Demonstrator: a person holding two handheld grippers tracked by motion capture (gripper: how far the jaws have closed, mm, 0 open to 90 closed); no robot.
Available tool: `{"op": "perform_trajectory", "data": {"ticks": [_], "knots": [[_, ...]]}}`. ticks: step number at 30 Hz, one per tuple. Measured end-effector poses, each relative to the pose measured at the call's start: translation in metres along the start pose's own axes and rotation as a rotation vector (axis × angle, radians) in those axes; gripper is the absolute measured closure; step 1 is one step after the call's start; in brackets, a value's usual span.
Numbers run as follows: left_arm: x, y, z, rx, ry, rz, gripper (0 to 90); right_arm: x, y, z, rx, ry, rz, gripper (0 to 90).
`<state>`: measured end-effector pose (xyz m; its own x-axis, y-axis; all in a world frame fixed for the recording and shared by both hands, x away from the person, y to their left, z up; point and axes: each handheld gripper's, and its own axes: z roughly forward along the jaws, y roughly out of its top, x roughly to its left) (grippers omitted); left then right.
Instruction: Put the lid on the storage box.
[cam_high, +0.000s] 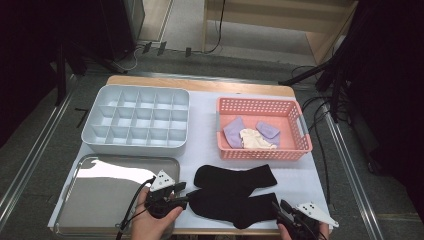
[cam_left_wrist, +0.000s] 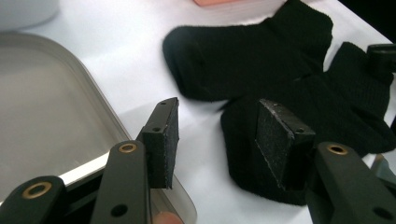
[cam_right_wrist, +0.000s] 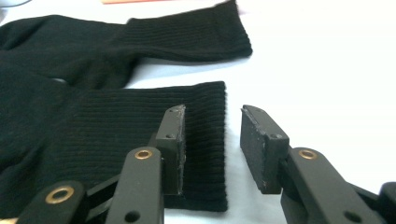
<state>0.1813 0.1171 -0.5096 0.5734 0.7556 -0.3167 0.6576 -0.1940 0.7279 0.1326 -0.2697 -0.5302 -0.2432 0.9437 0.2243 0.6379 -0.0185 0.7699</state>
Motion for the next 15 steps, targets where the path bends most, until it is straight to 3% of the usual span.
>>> {"op": "perform_trajectory", "data": {"ticks": [4, 6, 12, 15], "knots": [[-0.005, -0.002, 0.003, 0.016, -0.004, 0.035, 50.3, -0.001, 0.0, 0.001, 0.007, 0.024, 0.01, 68.5], [-0.007, -0.003, 0.005, 0.031, -0.021, 0.037, 54.2, -0.001, 0.001, 0.001, 0.011, 0.03, 0.012, 71.7], [-0.011, -0.002, 0.009, 0.071, -0.016, 0.056, 62.9, 0.0, 0.001, 0.002, 0.015, 0.031, 0.003, 78.5], [-0.014, -0.002, 0.011, 0.094, -0.017, 0.08, 71.7, -0.001, 0.001, 0.001, 0.008, 0.036, -0.001, 82.8]]}}
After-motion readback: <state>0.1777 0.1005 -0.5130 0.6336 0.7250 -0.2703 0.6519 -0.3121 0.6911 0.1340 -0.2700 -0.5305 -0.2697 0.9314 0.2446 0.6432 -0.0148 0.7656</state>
